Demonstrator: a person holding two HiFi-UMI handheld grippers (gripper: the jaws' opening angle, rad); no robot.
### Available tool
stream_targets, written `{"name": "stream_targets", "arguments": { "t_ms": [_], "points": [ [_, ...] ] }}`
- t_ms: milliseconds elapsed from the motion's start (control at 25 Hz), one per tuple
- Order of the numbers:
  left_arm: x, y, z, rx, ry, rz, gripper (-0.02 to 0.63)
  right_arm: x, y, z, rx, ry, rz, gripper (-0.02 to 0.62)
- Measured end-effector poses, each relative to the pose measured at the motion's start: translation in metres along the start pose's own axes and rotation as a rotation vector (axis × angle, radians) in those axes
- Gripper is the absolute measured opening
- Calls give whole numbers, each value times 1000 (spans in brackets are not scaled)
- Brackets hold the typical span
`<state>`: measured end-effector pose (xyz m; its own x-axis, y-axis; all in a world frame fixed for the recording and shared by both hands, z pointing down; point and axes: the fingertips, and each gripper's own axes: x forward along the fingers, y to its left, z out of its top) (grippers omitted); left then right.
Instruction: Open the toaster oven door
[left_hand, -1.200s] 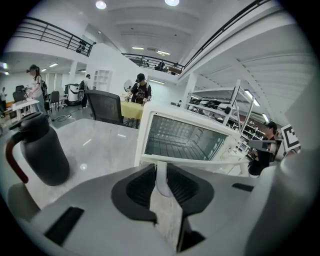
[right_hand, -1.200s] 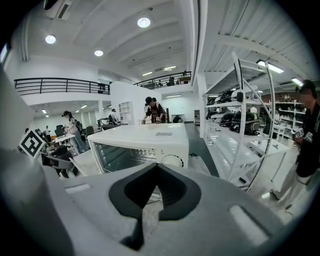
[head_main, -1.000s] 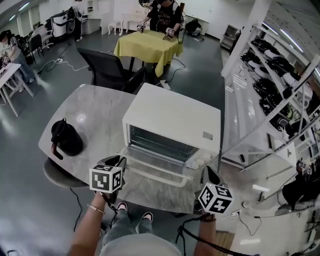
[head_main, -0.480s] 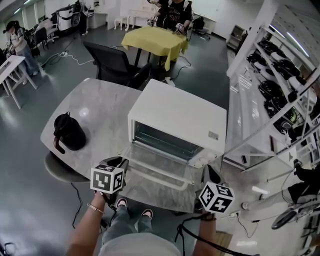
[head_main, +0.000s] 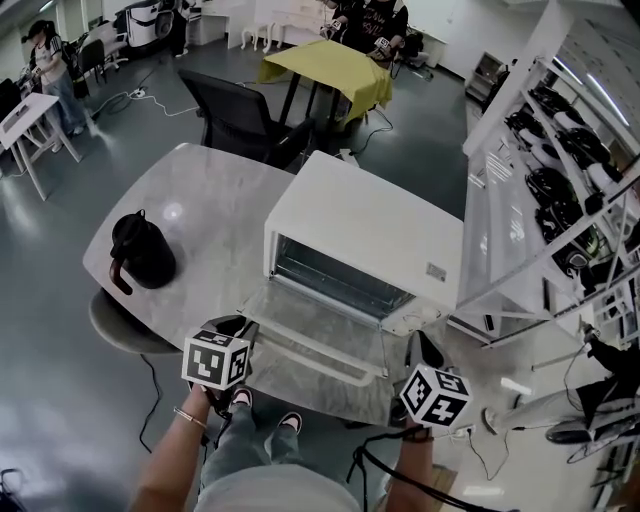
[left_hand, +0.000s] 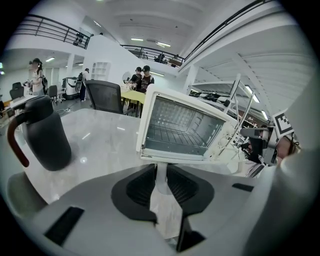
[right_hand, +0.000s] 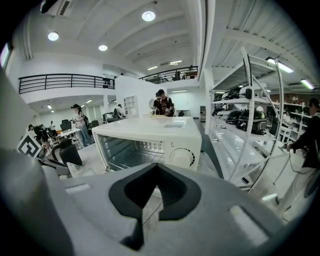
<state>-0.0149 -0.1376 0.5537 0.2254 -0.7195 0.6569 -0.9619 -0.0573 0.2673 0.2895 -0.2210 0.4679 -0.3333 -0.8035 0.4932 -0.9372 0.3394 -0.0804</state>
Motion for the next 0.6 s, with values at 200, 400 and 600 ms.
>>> {"name": "stream_targets", "arguments": {
  "t_ms": [200,400,600],
  "points": [
    [0,0,-9,-5,3,3,75,1,0,-5,-11,20,6,5],
    [1,1,-17,-11,8,4,75,6,3,-8,-30,39,15,5],
    [2,3,-23,-18,10,-1,75,11,9,-7,-54,52,26,5]
  ]
}}
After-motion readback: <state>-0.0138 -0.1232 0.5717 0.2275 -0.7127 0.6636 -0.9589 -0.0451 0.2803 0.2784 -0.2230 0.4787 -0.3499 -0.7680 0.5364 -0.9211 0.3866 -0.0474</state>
